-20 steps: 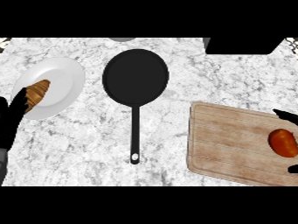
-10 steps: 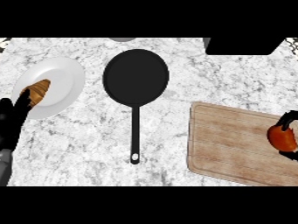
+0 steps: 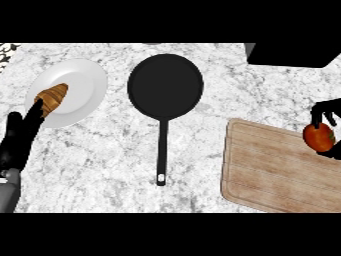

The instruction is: Pick the tomato from the cutting board and place it in the pan

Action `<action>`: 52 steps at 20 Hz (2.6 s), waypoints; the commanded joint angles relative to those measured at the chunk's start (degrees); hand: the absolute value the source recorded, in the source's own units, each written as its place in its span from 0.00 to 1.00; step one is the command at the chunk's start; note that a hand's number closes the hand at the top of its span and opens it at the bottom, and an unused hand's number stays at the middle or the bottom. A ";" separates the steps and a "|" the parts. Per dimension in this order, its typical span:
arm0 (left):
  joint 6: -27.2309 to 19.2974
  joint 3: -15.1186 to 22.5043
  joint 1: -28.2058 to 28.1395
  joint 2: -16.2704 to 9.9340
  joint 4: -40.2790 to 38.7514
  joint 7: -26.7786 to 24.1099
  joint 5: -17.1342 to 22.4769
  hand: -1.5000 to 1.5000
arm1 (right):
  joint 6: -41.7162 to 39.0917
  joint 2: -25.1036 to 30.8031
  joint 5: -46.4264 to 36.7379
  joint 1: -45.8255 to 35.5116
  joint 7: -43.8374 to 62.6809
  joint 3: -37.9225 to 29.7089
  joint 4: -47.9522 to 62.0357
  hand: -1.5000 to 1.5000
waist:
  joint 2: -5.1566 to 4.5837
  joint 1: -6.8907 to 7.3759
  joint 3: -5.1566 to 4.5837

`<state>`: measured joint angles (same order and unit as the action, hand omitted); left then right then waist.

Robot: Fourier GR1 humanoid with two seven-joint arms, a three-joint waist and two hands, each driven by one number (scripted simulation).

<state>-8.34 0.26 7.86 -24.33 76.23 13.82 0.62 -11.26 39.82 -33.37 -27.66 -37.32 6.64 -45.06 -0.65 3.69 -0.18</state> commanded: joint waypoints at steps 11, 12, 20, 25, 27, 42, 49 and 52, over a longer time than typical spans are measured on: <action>0.75 -2.40 1.62 -1.01 -1.96 0.55 -0.57 0.50 | 10.77 -12.02 -2.99 -23.78 -1.36 -2.60 6.19 1.00 | 0.32 -2.32 0.21; 1.72 -3.73 0.51 -1.30 -4.34 -2.55 0.01 0.50 | 11.81 -12.94 -3.74 -24.41 -2.12 -2.47 7.41 1.00 | 0.29 -2.39 0.18; 0.88 -3.30 0.53 0.53 -1.39 0.90 -1.49 0.50 | 9.53 -22.72 -3.49 -33.12 6.67 -3.72 12.11 1.00 | 0.43 -2.52 0.18; 2.47 -3.09 3.33 0.57 -3.17 1.04 -1.60 0.50 | 12.27 -29.56 -3.27 -38.65 11.06 -5.55 20.64 1.00 | -0.08 -1.65 0.18; 1.91 -3.75 -0.41 1.04 -1.24 -0.94 -1.39 0.50 | 10.80 -30.63 -2.22 -40.99 11.54 -6.73 22.49 1.00 | 0.00 -1.27 0.18; 1.70 -0.95 4.22 3.13 -3.63 -1.22 -4.63 0.50 | 20.94 -39.76 -3.32 -44.73 13.49 -7.74 36.76 1.00 | -1.81 2.24 0.16; 3.62 -0.73 8.06 2.83 -4.28 -0.39 -4.02 0.50 | 16.16 -39.81 1.61 -43.27 12.45 -9.80 40.11 0.00 | -2.51 5.29 0.18; 4.59 0.02 7.71 3.55 -3.02 0.52 -3.33 0.50 | 15.88 -39.81 2.42 -42.29 12.77 -10.06 41.46 0.00 | -2.54 6.79 0.23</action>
<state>-4.77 -0.03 15.41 -20.97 73.36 14.48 -3.11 6.11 0.09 -32.45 -70.32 -24.77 -2.70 -5.19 -3.02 9.19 0.04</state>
